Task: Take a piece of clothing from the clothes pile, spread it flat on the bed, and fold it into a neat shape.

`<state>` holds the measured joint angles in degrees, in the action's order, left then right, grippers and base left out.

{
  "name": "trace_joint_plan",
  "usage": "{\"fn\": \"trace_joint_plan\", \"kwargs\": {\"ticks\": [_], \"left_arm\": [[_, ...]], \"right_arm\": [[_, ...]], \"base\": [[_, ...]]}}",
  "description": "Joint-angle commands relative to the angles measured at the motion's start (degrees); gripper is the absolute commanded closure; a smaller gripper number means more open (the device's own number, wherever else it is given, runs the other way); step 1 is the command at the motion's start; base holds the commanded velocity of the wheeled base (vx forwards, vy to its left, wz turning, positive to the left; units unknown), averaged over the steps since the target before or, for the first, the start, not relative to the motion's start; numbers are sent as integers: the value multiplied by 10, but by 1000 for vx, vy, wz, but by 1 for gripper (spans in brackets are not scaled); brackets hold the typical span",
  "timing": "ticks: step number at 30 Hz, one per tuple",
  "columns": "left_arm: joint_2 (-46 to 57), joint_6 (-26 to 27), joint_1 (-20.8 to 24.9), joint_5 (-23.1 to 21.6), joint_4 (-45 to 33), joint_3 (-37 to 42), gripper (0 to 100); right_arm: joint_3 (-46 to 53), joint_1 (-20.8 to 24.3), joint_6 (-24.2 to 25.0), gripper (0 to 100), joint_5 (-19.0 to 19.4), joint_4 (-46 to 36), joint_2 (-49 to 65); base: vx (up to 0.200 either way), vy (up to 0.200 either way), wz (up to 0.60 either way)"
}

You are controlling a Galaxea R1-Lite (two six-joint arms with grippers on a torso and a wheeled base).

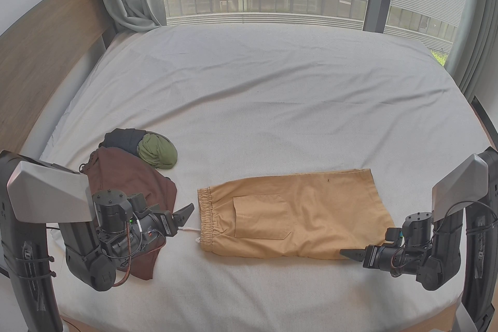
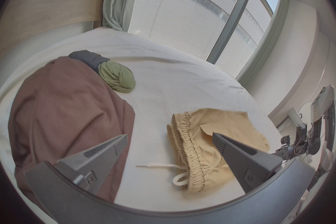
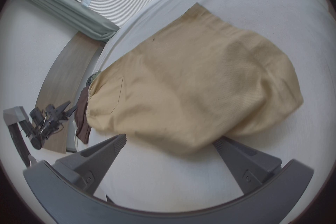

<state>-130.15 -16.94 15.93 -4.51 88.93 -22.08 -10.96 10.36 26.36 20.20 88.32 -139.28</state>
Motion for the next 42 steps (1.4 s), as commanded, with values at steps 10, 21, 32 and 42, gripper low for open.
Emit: {"fn": "trace_joint_plan", "kwargs": {"ticks": [10,21,32,42], "left_arm": [[-25,-65,17,-24,0,-12,0],[-55,-109,26,-36,0,-18,0],[-78,-143,39,-40,1,-23,0],[-89,-238,67,-38,1,-27,0]], "right_arm": [[51,48,-11,0,33,0,95],[33,46,6,0,33,0,119],[69,64,12,0,34,-3,156],[67,63,11,0,34,0,154]], "base": [[0,0,0],[0,0,0],[0,0,0],[0,0,0]]}}
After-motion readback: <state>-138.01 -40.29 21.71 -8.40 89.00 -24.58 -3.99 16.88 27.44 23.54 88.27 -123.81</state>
